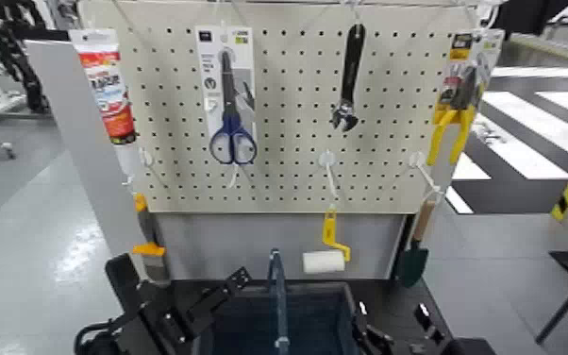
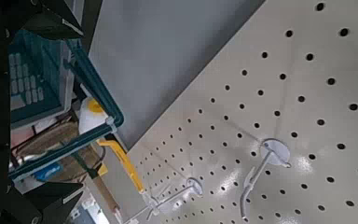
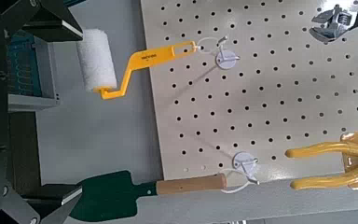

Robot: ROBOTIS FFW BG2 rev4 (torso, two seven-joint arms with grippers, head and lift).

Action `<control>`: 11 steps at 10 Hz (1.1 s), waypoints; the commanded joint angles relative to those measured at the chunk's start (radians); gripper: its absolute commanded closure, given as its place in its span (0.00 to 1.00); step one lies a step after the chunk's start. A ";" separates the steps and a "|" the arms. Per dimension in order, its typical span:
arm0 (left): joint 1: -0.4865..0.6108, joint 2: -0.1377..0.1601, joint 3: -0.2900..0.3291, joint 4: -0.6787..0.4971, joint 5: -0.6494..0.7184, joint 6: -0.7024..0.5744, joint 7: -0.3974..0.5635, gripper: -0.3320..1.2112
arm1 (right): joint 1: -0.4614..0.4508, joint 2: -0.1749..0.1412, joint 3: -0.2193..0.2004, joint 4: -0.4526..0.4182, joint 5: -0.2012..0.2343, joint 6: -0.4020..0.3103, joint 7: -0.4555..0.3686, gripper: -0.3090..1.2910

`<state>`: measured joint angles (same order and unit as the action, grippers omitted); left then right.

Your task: Grasp the handle of the crate.

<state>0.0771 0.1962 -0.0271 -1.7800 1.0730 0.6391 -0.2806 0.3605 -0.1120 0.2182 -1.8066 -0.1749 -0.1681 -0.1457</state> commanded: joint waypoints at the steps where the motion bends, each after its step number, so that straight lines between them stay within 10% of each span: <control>1: -0.039 0.011 -0.022 0.054 0.117 0.068 -0.006 0.30 | 0.000 0.000 0.001 0.000 -0.002 -0.001 0.000 0.29; 11: -0.244 0.049 -0.160 0.353 0.358 0.203 -0.158 0.31 | -0.006 0.000 0.007 0.004 -0.009 -0.011 0.000 0.29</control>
<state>-0.1584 0.2458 -0.1841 -1.4402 1.4231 0.8358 -0.4371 0.3555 -0.1112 0.2249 -1.8018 -0.1833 -0.1794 -0.1457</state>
